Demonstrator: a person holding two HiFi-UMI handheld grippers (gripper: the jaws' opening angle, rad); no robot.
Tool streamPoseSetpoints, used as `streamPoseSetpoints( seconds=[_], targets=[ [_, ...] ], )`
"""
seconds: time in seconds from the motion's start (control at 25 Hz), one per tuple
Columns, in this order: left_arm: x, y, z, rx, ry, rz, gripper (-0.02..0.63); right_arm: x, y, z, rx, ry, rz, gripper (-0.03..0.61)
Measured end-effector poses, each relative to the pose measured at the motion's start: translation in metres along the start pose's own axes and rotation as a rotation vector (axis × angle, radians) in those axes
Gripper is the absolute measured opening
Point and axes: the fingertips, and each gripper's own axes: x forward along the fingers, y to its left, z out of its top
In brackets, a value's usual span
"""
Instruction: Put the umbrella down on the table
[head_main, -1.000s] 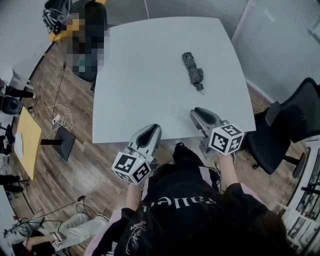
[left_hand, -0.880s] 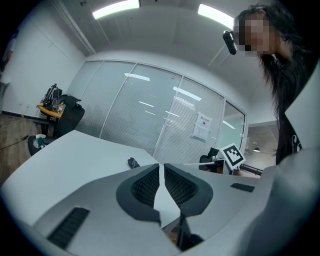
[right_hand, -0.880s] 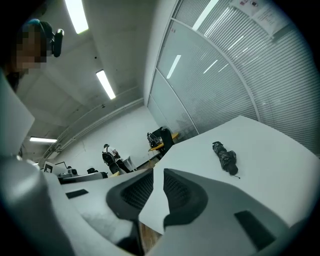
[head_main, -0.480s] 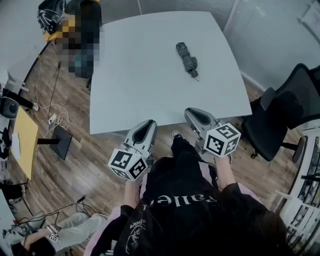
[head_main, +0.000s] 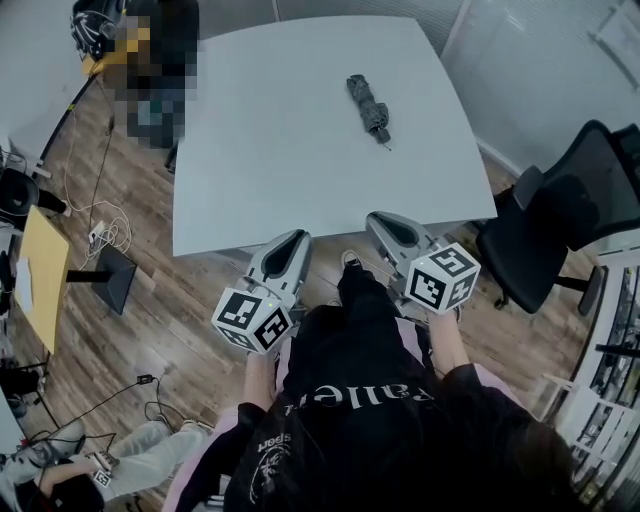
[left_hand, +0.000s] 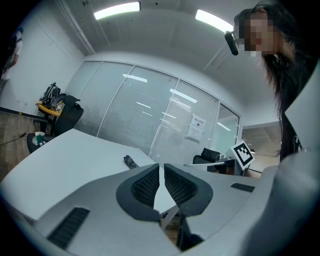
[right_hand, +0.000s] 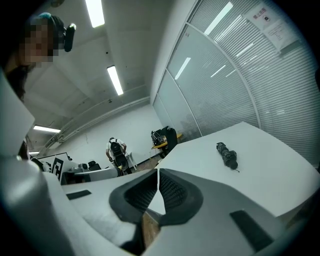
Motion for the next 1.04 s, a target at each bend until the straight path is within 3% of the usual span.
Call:
streamPoseSetpoints(
  seconds=[1.04],
  targets=[
    [0.011, -0.016, 0.011, 0.022, -0.026, -0.058, 0.046, -0.019, -0.013, 0.02, -0.04, -0.028, -0.035, 0.026]
  ],
)
